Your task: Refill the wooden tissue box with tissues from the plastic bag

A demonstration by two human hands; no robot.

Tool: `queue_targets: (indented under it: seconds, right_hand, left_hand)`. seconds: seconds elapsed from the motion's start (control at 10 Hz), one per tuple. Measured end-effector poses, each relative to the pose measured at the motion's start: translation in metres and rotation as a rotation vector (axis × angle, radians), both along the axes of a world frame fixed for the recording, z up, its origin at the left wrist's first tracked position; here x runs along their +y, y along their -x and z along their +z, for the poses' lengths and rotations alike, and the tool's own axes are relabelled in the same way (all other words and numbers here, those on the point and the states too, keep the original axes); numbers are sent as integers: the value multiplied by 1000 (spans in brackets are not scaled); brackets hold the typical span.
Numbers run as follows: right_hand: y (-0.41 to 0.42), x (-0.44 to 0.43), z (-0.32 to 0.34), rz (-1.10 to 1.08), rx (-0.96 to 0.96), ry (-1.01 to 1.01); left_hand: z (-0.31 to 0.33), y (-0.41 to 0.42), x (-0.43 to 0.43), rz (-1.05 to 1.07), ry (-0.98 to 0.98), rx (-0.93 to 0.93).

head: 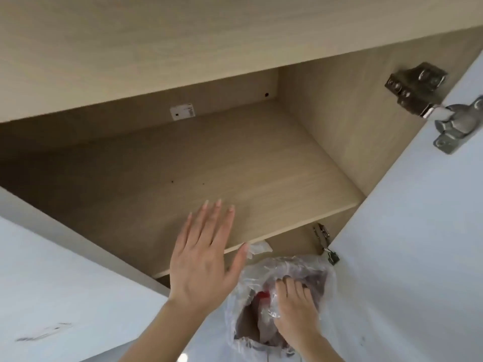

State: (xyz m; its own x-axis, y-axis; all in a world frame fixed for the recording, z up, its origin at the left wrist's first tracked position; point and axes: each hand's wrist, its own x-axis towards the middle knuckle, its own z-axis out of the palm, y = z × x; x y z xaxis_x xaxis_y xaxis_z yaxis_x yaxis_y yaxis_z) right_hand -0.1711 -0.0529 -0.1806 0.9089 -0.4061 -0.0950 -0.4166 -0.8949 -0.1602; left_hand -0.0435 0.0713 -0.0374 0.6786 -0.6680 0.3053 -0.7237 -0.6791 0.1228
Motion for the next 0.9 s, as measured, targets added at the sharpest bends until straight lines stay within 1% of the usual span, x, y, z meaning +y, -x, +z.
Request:
queue_targets:
  seconds: [0.1, 0.2, 0.3, 0.4, 0.5, 0.6, 0.7, 0.8, 0.9]
  right_hand:
    - [-11, 4, -37, -18, 57, 59]
    - [-21, 5, -63, -26, 135, 39]
    - [-30, 5, -80, -32, 213, 0]
    - [-39, 1, -93, -78, 268, -82]
    - [-36, -1, -94, -82, 395, -238]
    - [-38, -4, -80, -109, 475, -391]
    - [-40, -5, -58, -98, 518, -453]
    - [-33, -3, -26, -68, 315, -327]
    - [-23, 1, 12, -77, 105, -181]
  left_hand:
    - [-17, -10, -5, 61, -58, 15]
    - [-28, -18, -10, 101, -152, 2]
    - [-34, -22, -14, 114, -170, 1]
    - [-36, -25, -13, 115, -158, -23]
    - [-37, -26, -11, 112, -157, -25]
    - [-37, -26, -8, 98, -131, -33]
    - [-31, -24, -6, 74, -108, 7]
    - [-15, -16, 0, 25, -66, 56]
    - [9, 0, 6, 18, 26, 74]
